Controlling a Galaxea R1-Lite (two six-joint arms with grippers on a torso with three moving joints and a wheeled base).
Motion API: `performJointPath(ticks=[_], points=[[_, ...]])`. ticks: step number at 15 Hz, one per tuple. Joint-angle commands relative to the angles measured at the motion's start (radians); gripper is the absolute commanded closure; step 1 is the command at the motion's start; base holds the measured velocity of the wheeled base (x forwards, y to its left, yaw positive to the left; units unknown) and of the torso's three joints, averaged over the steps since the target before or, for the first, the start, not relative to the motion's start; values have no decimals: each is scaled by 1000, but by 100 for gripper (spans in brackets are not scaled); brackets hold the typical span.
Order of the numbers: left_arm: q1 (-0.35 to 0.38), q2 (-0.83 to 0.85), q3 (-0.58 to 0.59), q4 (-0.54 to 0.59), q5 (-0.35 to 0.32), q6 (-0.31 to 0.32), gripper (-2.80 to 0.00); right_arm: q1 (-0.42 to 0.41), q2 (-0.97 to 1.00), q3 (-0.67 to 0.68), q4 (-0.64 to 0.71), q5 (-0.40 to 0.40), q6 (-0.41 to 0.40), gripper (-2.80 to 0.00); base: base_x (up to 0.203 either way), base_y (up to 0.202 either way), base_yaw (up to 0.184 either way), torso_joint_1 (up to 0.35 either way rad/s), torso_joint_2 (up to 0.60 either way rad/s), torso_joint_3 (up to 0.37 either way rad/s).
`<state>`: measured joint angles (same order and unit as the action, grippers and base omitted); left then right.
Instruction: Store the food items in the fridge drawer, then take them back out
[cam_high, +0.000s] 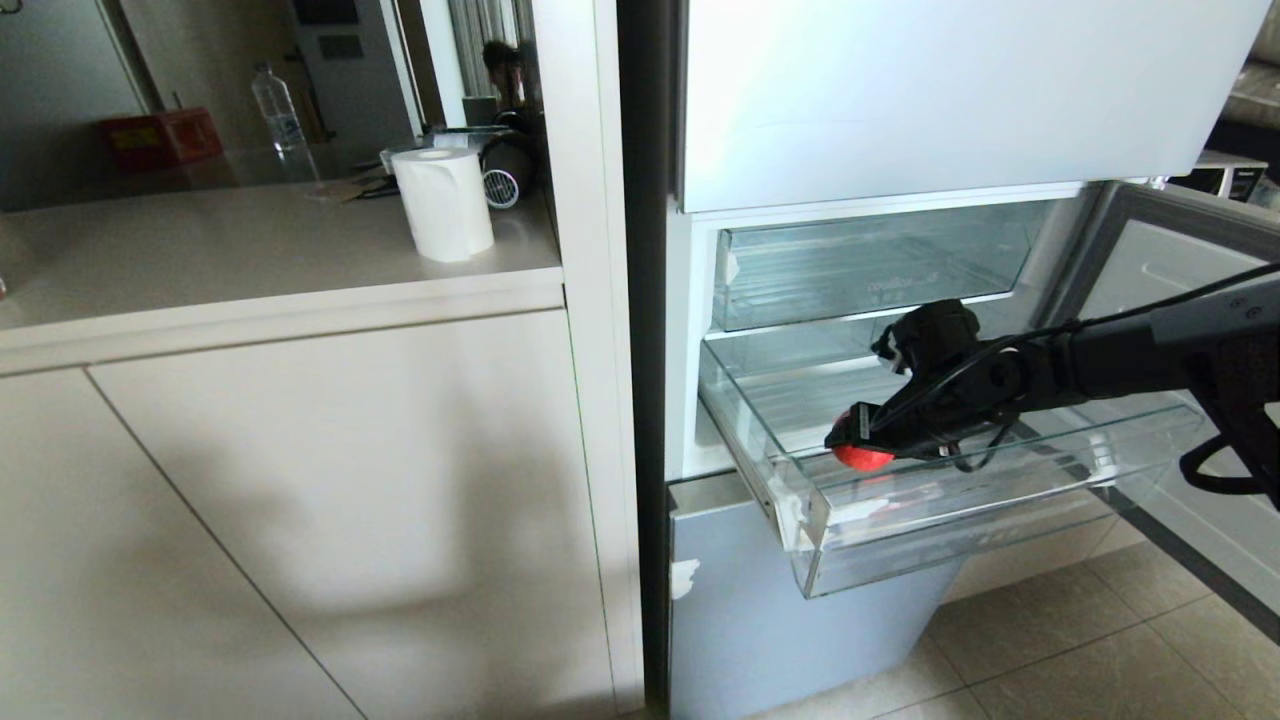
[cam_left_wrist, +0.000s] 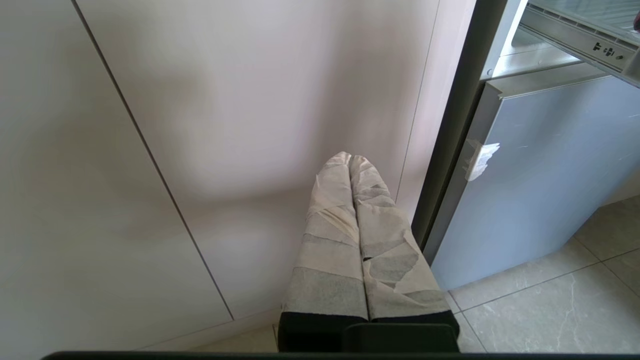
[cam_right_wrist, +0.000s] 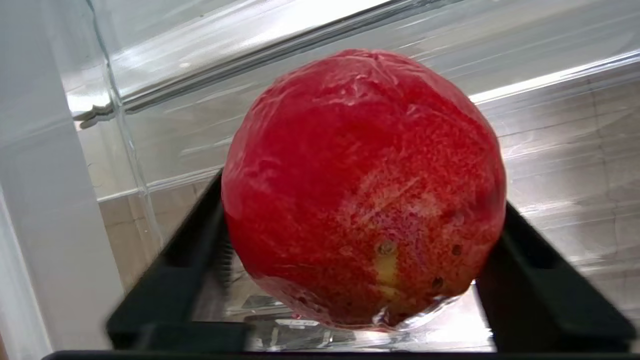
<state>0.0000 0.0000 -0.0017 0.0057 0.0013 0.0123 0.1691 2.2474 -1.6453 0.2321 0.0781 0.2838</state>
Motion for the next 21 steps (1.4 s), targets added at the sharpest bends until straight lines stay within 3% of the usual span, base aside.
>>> performJointPath(ticks=[1, 5, 11, 17, 21], points=[[0, 0, 0, 0, 0, 0, 0, 0, 1, -1, -2, 0, 3, 0, 0, 0, 0, 0, 0, 0], [0, 0, 0, 0, 0, 0, 0, -1, -20, -6, -14, 3, 12, 0, 0, 0, 0, 0, 0, 0], [0, 0, 0, 0, 0, 0, 0, -11, -225, 29, 5, 8, 18, 0, 0, 0, 0, 0, 0, 0], [0, 0, 0, 0, 0, 0, 0, -17, -543, 263, 9, 7, 27, 0, 0, 0, 0, 0, 0, 0], [0, 0, 0, 0, 0, 0, 0, -18, -878, 508, 4, 9, 38, 0, 0, 0, 0, 0, 0, 0]])
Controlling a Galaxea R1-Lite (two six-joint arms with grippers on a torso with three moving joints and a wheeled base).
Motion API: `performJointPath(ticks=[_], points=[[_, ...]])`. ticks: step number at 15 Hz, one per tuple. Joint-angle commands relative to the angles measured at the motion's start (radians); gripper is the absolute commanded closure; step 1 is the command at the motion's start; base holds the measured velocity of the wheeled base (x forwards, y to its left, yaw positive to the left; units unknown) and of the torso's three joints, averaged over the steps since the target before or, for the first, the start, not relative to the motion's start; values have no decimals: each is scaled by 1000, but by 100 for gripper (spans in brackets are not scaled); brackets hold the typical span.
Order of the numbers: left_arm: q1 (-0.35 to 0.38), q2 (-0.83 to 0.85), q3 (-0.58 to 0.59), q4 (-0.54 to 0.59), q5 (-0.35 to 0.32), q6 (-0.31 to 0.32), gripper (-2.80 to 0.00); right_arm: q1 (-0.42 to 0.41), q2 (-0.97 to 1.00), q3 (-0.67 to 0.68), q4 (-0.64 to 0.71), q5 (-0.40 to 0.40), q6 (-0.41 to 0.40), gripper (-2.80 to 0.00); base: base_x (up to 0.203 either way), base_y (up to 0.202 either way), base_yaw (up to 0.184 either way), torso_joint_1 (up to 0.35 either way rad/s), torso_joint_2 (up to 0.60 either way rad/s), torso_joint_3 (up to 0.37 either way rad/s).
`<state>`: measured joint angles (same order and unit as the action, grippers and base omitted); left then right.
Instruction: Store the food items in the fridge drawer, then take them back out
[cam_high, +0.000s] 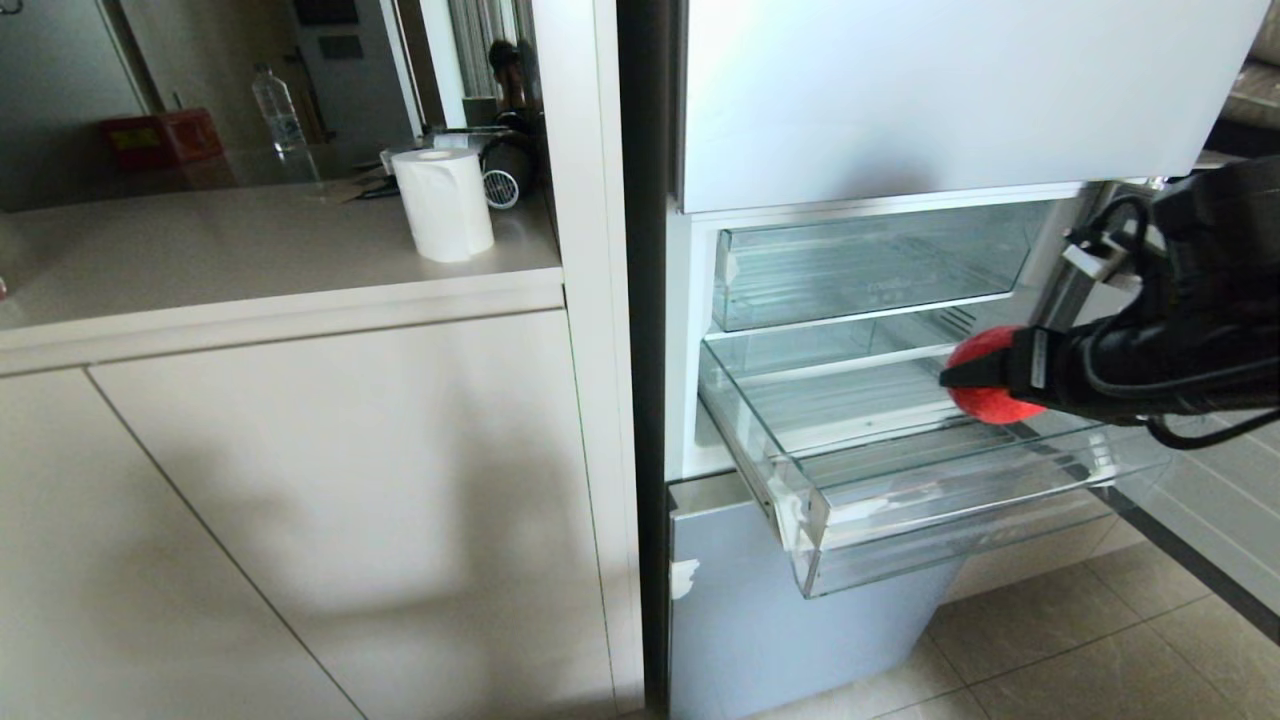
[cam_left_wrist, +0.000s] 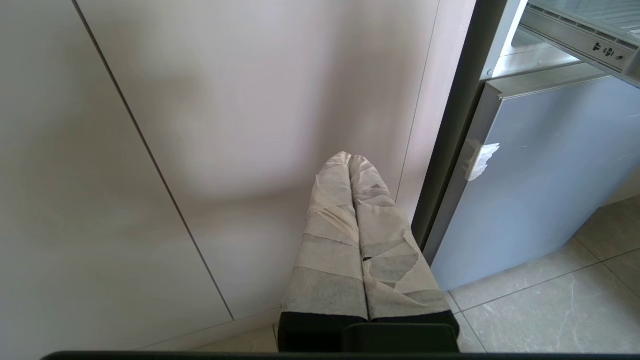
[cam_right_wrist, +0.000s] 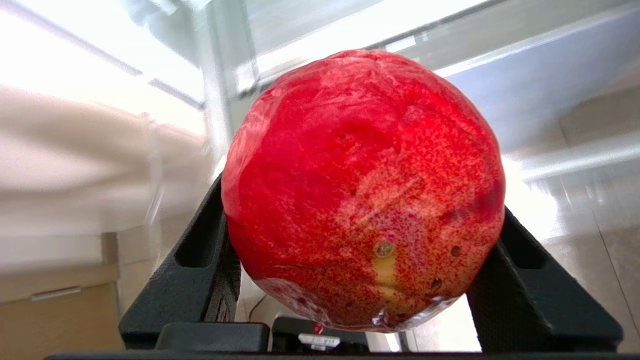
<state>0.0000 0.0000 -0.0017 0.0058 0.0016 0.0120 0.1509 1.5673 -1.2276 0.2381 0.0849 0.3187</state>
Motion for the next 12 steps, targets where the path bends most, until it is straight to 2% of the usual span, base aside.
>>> performJointPath(ticks=[1, 6, 12], points=[[0, 0, 0, 0, 0, 0, 0, 0, -290, 160, -9, 4, 5, 0, 0, 0, 0, 0, 0, 0], [0, 0, 0, 0, 0, 0, 0, 0, -633, 449, -46, 1, -9, 0, 0, 0, 0, 0, 0, 0], [0, 0, 0, 0, 0, 0, 0, 3, -708, 497, -49, 12, -37, 0, 1, 1, -12, 1, 1, 1]])
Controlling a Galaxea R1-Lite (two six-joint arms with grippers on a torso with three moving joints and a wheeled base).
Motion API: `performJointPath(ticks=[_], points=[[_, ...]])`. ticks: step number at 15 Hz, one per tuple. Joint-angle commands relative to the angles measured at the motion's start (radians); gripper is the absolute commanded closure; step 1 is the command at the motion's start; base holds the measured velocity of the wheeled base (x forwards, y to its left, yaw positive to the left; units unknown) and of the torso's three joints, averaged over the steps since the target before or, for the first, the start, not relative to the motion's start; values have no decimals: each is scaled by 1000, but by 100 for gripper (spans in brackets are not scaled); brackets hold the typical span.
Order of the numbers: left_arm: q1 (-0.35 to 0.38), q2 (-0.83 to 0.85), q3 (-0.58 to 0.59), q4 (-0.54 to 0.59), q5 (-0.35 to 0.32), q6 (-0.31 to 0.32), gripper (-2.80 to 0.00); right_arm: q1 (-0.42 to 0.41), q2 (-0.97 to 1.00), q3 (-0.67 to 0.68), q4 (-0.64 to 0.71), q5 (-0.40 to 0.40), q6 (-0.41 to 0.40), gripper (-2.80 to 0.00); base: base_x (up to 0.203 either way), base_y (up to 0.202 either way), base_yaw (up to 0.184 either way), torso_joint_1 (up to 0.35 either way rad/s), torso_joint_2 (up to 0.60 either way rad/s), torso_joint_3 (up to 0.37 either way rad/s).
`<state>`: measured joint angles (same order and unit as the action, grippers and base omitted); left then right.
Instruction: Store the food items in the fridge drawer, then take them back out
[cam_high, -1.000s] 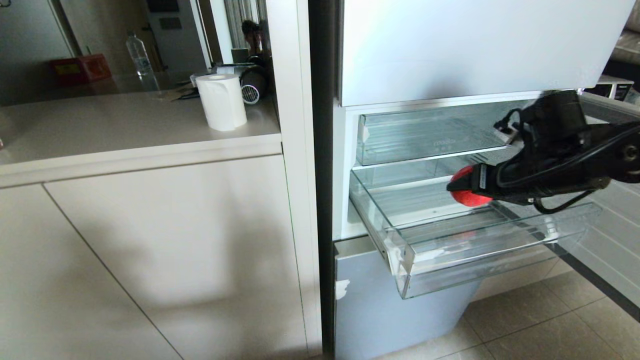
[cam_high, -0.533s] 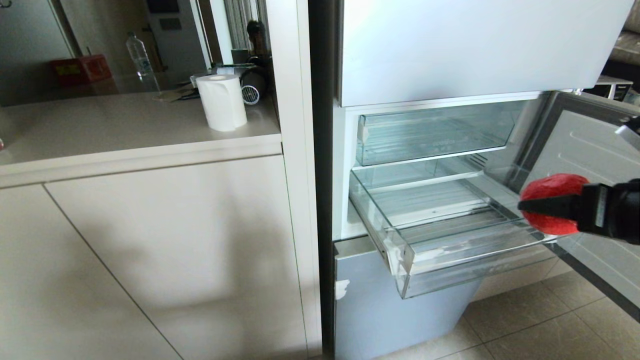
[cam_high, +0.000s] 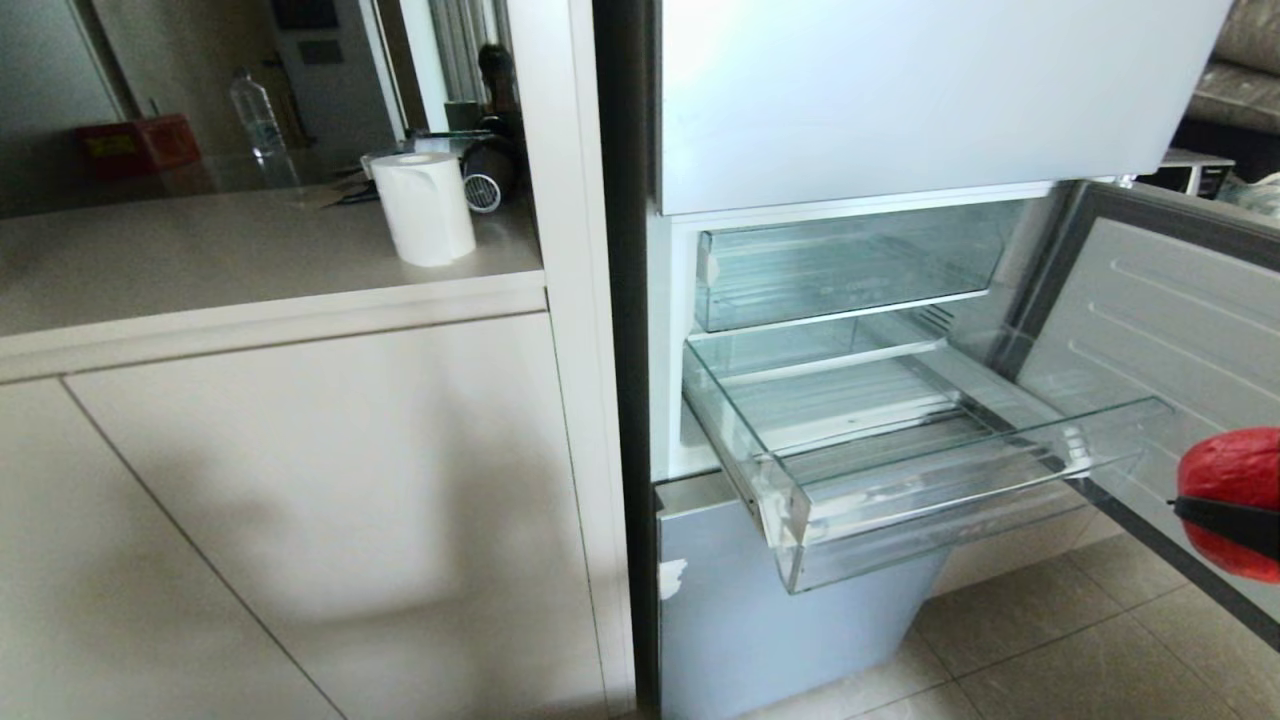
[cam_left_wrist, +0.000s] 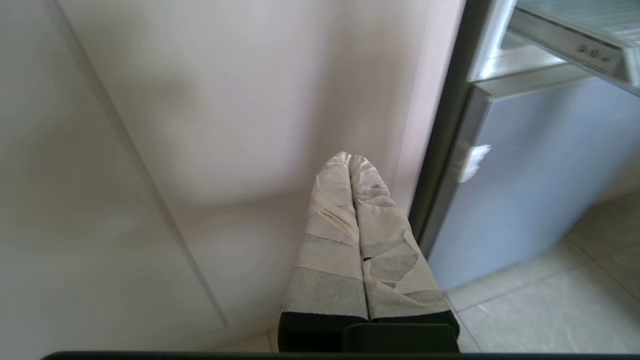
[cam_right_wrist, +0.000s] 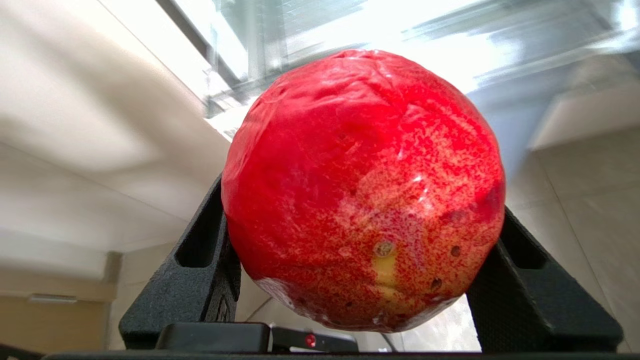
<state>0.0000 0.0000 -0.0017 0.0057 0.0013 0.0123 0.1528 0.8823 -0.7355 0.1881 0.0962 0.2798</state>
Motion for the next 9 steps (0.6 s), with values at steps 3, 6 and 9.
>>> performJointPath(ticks=[3, 6, 9], points=[[0, 0, 0, 0, 0, 0, 0, 1, -41, 23, 1, 0, 2, 0, 3, 6, -155, 3, 0, 1], [0, 0, 0, 0, 0, 0, 0, -1, -75, 51, 1, 3, 1, 0, -1, 9, -175, 3, 3, 3], [0, 0, 0, 0, 2, 0, 0, -2, -80, 73, -1, -1, 2, 0, -1, 7, -177, 1, 3, 4]])
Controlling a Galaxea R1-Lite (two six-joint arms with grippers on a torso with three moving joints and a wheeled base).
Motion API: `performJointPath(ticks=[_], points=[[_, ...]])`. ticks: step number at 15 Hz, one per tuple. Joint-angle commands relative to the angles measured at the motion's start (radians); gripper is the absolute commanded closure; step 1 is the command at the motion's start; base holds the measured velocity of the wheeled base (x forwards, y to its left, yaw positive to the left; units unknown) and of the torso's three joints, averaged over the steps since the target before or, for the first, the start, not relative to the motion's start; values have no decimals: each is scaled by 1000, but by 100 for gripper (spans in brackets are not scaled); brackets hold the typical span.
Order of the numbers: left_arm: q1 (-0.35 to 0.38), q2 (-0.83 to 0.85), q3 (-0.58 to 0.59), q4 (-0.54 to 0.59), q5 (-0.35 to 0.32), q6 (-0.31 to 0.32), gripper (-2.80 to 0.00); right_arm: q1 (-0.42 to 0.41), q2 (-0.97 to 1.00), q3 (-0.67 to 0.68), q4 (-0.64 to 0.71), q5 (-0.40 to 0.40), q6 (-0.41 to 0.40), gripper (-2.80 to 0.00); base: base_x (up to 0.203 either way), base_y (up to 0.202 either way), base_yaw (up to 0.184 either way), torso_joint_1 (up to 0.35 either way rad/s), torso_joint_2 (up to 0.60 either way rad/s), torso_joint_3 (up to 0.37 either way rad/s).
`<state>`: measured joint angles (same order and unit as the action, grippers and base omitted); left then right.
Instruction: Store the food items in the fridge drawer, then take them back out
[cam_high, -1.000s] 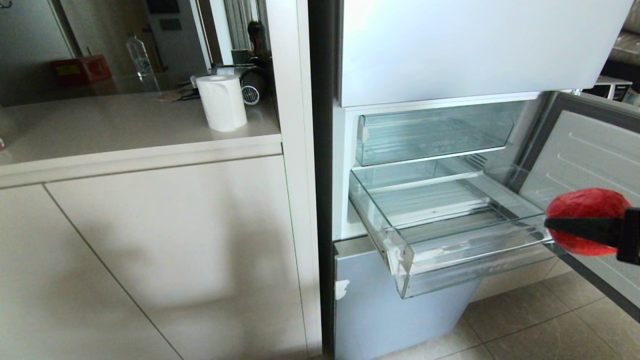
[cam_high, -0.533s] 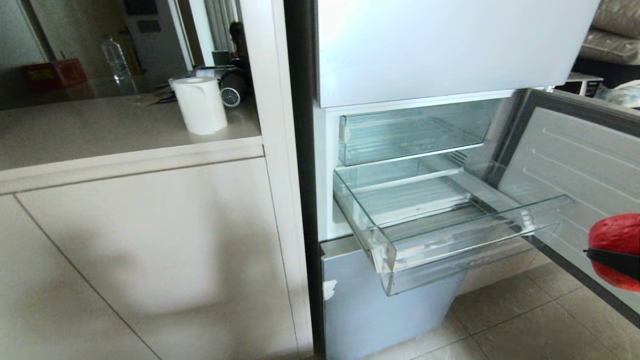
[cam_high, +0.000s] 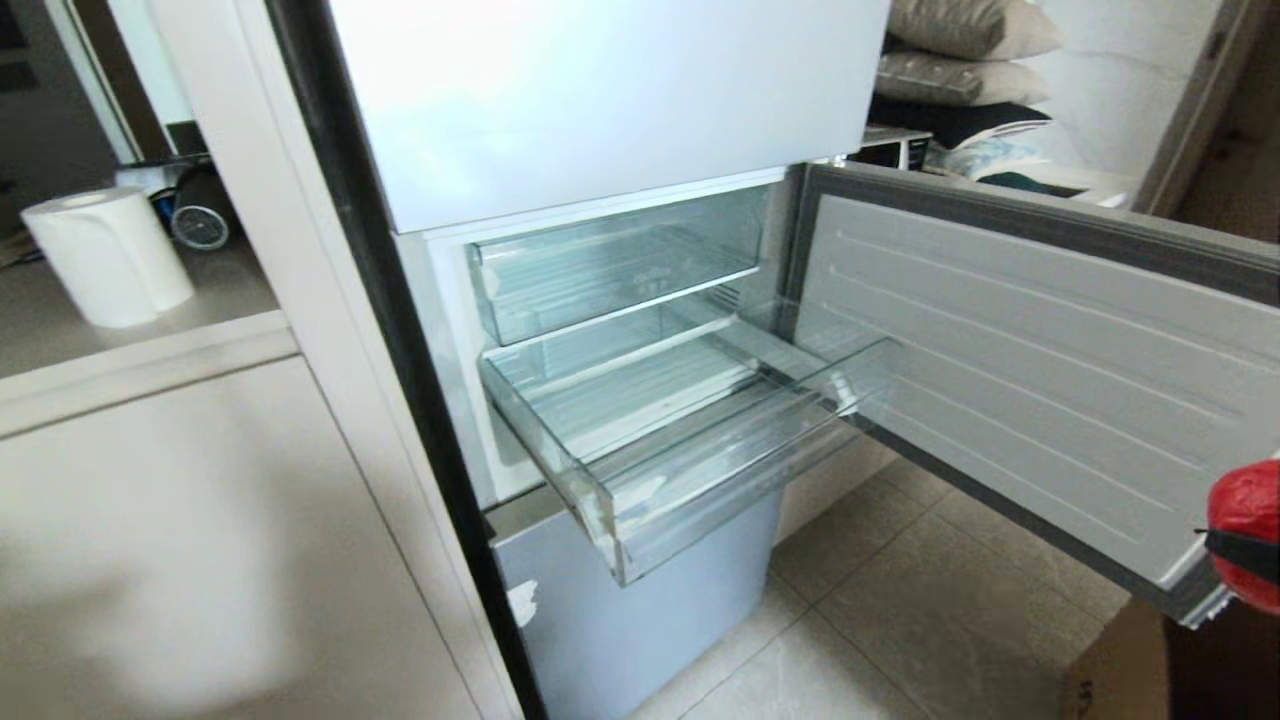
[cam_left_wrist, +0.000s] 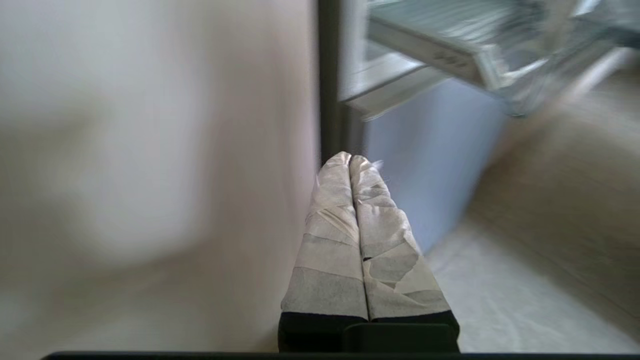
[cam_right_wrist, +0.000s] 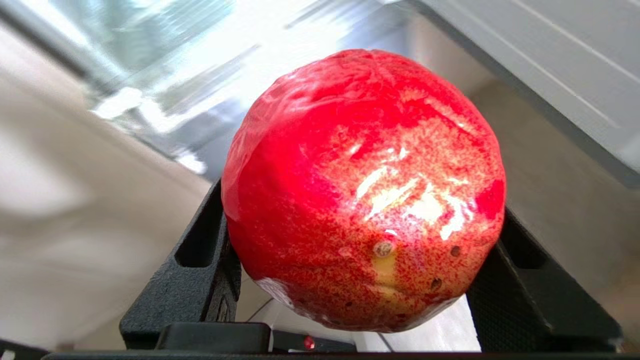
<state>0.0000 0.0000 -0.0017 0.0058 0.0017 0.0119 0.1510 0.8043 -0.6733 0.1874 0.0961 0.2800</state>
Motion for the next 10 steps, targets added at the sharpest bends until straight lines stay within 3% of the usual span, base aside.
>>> performJointPath(ticks=[1, 4, 6, 10], points=[[0, 0, 0, -1, 0, 0, 0, -2, 4, 19, -2, -2, 1, 0, 0, 9, -169, 2, -1, 6], [0, 0, 0, 0, 0, 0, 0, -61, 60, 70, -156, -7, 5, 0, -1, 6, -147, 2, -1, 7], [0, 0, 0, 0, 1, 0, 0, -181, 110, 132, -283, -15, 11, 0, -1, 2, -36, -1, -1, 1], [0, 0, 0, 0, 0, 0, 0, -596, 217, 192, -442, -10, 37, 0, 0, 0, 0, 0, 0, 0]])
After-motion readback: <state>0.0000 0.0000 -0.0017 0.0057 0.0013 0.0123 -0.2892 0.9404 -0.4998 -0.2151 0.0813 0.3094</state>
